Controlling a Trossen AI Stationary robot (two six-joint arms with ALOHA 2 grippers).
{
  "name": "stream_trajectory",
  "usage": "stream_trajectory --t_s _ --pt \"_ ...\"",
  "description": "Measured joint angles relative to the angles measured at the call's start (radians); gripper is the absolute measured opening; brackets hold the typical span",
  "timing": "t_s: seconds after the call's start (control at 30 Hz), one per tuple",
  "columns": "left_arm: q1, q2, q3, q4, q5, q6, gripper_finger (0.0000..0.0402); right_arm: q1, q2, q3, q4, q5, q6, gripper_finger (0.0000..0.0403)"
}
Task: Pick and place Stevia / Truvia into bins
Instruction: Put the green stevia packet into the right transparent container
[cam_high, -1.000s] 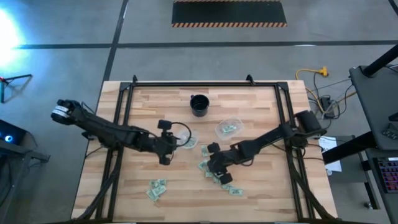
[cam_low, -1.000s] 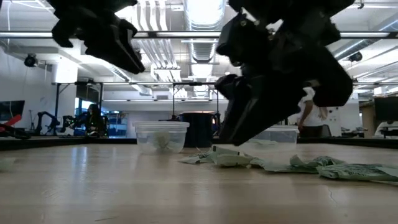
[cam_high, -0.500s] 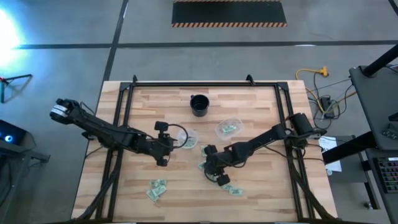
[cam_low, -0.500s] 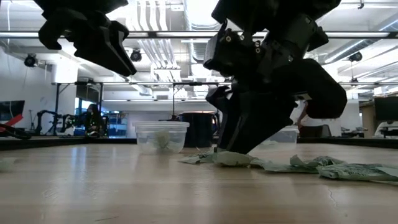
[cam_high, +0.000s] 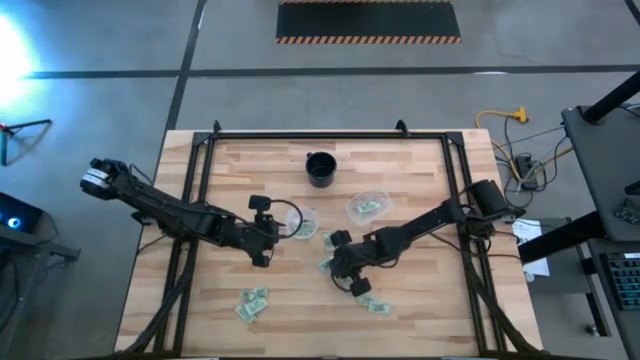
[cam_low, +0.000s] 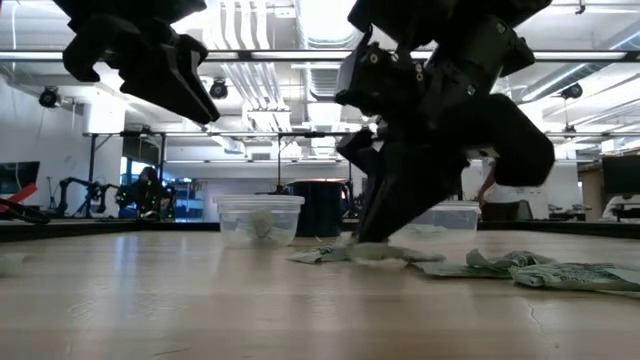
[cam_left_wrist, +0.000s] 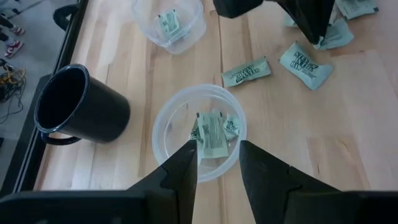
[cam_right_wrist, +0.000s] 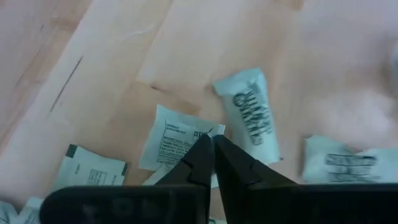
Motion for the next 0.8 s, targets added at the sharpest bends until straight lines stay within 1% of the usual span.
stream_trajectory --t_s 0.37,0.47,0.57,0.8 --pt "0.0 0.0 0.0 0.0 0.0 -0.001 0.0105 0.0 -0.103 -0.011 -0.036 0.027 0.004 0.0008" --pt "0.0 0.0 0.0 0.0 0.001 -0.001 0.0105 0.001 -0.141 -0.011 -0.096 0.083 0.004 0.0008" --pt "0.0 0.0 0.0 0.001 0.001 -0.001 0.0105 -0.004 -0.191 -0.011 -0.194 0.17 0.008 0.0008" --pt "0.0 0.0 -0.001 0.001 0.001 -0.001 0.0105 -0.06 -0.345 -0.015 -0.353 0.302 0.045 0.0008"
